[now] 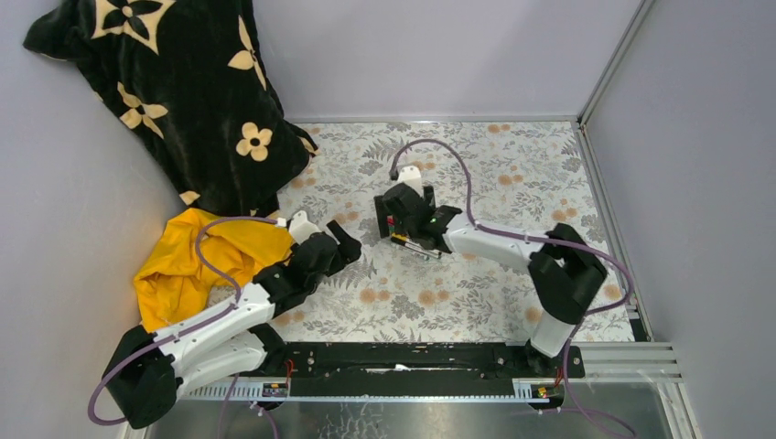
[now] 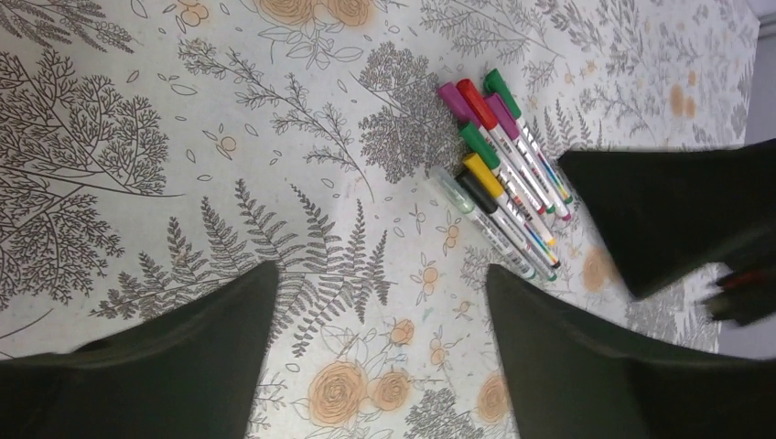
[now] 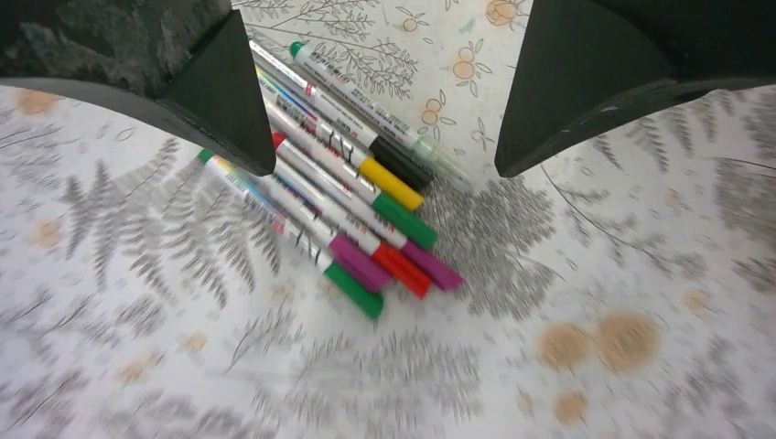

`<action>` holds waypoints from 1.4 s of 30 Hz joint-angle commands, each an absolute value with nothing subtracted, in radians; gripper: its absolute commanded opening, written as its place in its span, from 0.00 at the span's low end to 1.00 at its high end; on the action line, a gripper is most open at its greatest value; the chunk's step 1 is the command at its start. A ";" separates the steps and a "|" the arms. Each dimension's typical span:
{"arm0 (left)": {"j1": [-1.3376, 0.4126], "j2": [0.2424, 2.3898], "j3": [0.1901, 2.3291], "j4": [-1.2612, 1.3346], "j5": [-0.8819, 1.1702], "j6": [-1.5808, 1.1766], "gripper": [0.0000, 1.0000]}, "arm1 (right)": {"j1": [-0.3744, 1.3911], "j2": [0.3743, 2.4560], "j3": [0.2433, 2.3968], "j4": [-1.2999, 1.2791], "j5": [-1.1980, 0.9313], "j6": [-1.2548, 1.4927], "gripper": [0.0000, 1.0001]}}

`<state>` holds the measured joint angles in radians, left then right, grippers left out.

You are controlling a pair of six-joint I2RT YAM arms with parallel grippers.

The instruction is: Open the pen caps

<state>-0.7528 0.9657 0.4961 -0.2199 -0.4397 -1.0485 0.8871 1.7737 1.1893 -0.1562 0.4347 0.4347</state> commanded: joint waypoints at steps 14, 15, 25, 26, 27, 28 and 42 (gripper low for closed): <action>-0.758 1.037 0.567 -0.188 -0.400 -1.142 0.97 | 0.759 1.747 1.325 -0.342 0.396 0.140 0.62; -0.758 1.044 0.582 -0.197 -0.400 -1.144 0.97 | 0.746 1.743 1.312 -0.335 0.366 0.133 0.62; -0.753 1.066 0.643 -0.221 -0.361 -1.172 0.99 | 0.653 1.828 1.336 -0.391 0.152 0.061 0.61; -0.750 1.067 0.649 -0.225 -0.356 -1.177 0.99 | 0.651 1.844 1.345 -0.401 0.134 0.053 0.62; -0.745 1.067 0.652 -0.228 -0.349 -1.180 0.99 | 0.649 1.857 1.354 -0.409 0.118 0.048 0.62; -0.742 1.065 0.657 -0.229 -0.342 -1.183 0.99 | 0.648 1.869 1.360 -0.414 0.103 0.044 0.62; -0.694 1.013 0.633 -0.218 -0.297 -1.200 0.99 | 0.619 1.932 1.385 -0.405 0.097 0.030 0.61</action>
